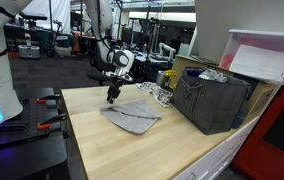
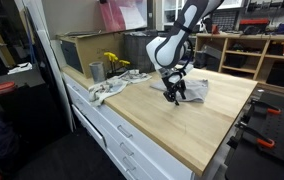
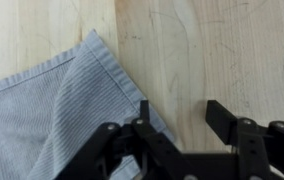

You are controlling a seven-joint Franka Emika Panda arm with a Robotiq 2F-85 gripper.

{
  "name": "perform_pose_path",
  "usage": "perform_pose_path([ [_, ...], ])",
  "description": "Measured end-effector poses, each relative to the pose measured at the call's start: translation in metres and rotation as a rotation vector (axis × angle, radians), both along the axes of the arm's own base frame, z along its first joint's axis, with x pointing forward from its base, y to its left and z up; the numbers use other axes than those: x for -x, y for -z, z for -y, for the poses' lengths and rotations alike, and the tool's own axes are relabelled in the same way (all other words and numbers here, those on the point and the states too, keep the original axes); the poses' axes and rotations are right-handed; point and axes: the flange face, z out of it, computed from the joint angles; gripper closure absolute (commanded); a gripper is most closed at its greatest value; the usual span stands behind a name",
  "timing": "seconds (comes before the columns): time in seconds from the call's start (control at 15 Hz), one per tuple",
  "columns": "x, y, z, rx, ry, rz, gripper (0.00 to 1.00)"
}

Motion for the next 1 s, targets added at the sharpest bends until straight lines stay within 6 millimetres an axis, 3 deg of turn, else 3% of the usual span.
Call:
perform_pose_path([
  [0.07, -0.001, -0.001, -0.002, -0.001, -0.003, 0.003, 0.65],
  [0.13, -0.002, -0.002, -0.003, -0.001, -0.005, 0.006, 0.34],
  [0.27, -0.004, -0.003, -0.004, 0.0, -0.007, 0.01, 0.38],
  [0.6, -0.004, -0.002, 0.009, 0.018, 0.0, 0.003, 0.02],
  [0.8, -0.002, 0.001, 0.017, 0.033, 0.001, -0.007, 0.0],
  [0.87, -0.002, 0.003, 0.02, 0.039, 0.0, -0.01, 0.25],
  [1.0, -0.002, 0.005, 0.02, 0.043, -0.007, -0.015, 0.25],
])
